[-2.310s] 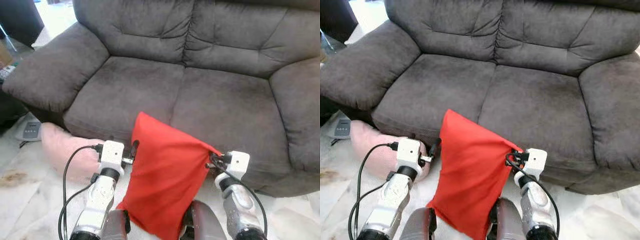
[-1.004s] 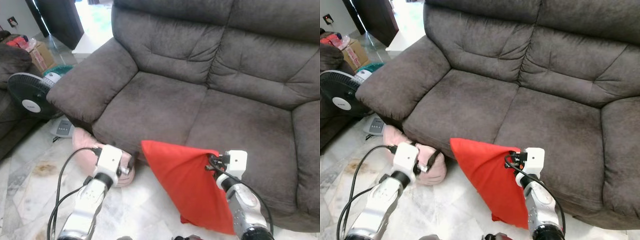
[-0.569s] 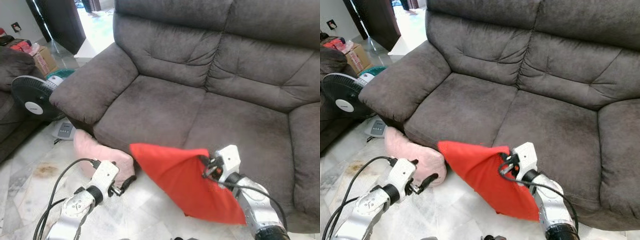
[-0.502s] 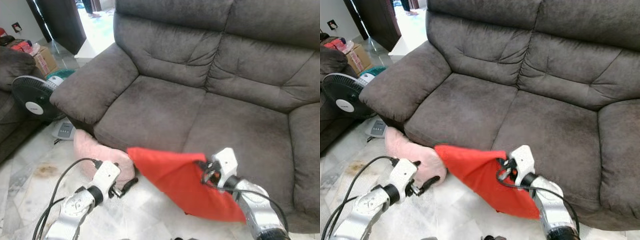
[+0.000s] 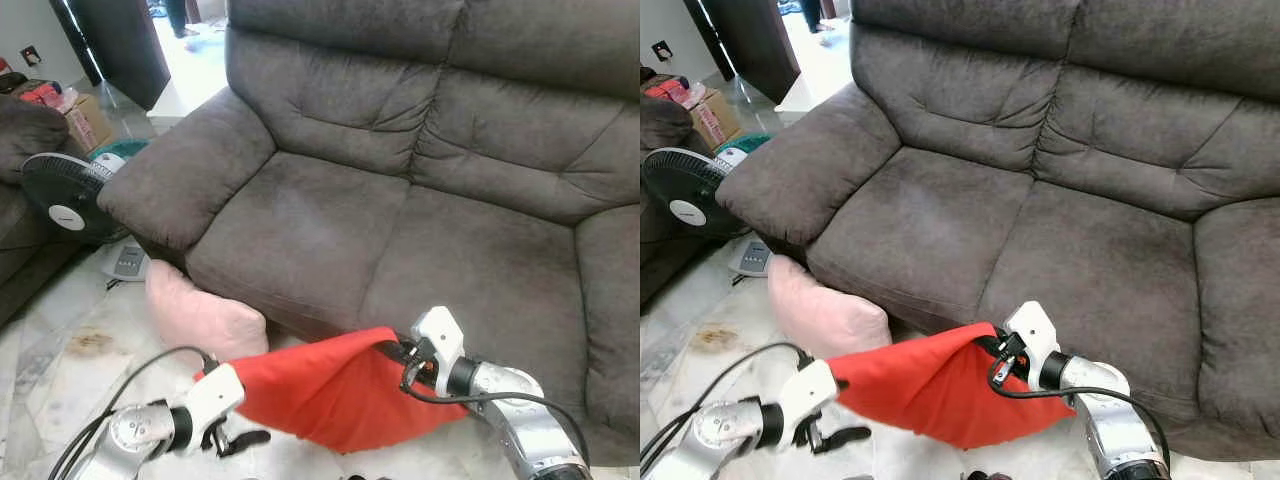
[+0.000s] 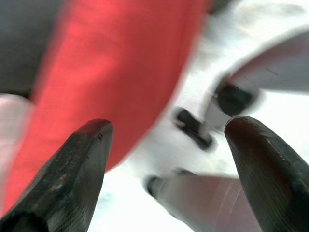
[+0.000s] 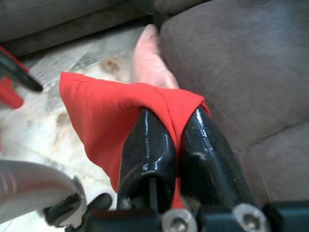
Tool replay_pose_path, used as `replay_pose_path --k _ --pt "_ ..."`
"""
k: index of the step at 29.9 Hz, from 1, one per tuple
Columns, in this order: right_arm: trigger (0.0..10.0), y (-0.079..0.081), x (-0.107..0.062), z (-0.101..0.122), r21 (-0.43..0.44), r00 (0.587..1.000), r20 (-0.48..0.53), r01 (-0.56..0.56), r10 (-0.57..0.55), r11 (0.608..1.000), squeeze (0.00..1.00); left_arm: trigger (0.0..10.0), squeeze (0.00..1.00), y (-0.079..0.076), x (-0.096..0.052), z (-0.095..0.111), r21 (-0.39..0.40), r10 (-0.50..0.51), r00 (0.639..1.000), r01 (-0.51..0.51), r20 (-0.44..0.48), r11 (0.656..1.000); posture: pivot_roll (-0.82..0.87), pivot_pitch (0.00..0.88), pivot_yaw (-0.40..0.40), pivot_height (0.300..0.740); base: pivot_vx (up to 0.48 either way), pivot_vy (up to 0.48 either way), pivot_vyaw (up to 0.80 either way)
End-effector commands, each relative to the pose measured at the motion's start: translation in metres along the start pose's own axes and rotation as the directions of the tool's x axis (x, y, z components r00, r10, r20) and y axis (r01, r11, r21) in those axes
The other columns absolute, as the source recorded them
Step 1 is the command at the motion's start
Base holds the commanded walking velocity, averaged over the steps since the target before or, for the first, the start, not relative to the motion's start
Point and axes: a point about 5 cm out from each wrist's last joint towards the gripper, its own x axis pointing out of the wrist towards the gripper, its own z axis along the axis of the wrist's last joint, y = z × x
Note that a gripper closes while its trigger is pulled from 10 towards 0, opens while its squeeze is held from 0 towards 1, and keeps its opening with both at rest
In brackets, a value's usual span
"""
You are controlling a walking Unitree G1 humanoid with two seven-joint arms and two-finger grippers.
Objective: Move the pillow to the sofa from floor
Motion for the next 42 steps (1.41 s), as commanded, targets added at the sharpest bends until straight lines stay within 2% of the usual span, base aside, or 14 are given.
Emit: replay_pose_path --k 1,8,12,15,18,26,30,35,42 --pt "10.0 -0.001 0.0 0.026 -0.062 0.995 0.095 -0.023 0.029 0.998 0.0 10.0 0.0 -0.009 -0.002 -0.009 0.019 -0.079 0.994 0.08 -0.073 0.997 0.16 0.068 -0.023 0.74 0.0 0.0 0.0" --pt "10.0 -0.002 -0.009 0.025 -0.072 0.997 0.055 -0.048 0.052 0.996 0.0 10.0 0.0 -0.005 -0.006 -0.007 0.066 -0.076 0.991 0.083 -0.11 0.994 0.15 0.075 -0.024 0.74 0.0 0.0 0.0" --pt "10.0 -0.002 -0.014 0.012 -0.079 0.998 -0.023 -0.06 0.059 0.995 0.0 10.0 0.0 -0.004 -0.013 0.004 0.108 -0.072 0.991 0.085 -0.115 0.991 0.16 0.079 -0.026 0.74 0.0 0.0 0.0" --pt "10.0 0.0 -0.015 0.009 -0.069 0.996 -0.038 -0.082 0.08 0.994 0.0 10.0 0.0 -0.006 -0.016 0.006 0.123 -0.087 0.989 0.101 -0.121 0.987 0.16 0.08 -0.026 0.74 0.0 0.0 0.0" --pt "10.0 0.001 -0.018 0.007 -0.06 0.993 -0.051 -0.108 0.105 0.992 0.0 10.0 0.0 -0.005 -0.023 0.002 0.142 -0.082 0.983 0.106 -0.162 0.984 0.16 0.079 -0.024 0.74 0.0 0.0 0.0" --pt "10.0 0.004 -0.023 0.007 -0.068 0.984 -0.086 -0.165 0.159 0.984 0.0 10.0 0.0 -0.004 -0.029 -0.008 0.177 -0.088 0.962 0.137 -0.257 0.975 0.16 0.079 -0.022 0.74 0.0 0.0 0.0" --pt "10.0 0.007 -0.026 0.009 -0.08 0.978 -0.096 -0.194 0.186 0.978 0.0 10.0 0.0 0.003 -0.027 -0.015 0.229 -0.022 0.959 0.09 -0.282 0.969 0.15 0.08 -0.022 0.74 0.0 0.0 0.0" --pt "10.0 0.008 -0.027 0.011 -0.083 0.975 -0.099 -0.207 0.199 0.975 0.0 10.0 0.0 0.006 -0.025 -0.027 0.296 0.02 0.943 0.084 -0.333 0.951 0.15 0.081 -0.025 0.74 0.0 0.0 0.0" --pt "10.0 0.011 -0.027 0.015 -0.081 0.968 -0.097 -0.239 0.231 0.968 0.0 10.0 0.0 0.003 -0.011 -0.029 0.274 0.034 0.964 0.041 -0.264 0.961 0.15 0.081 -0.028 0.74 0.0 0.0 0.0"
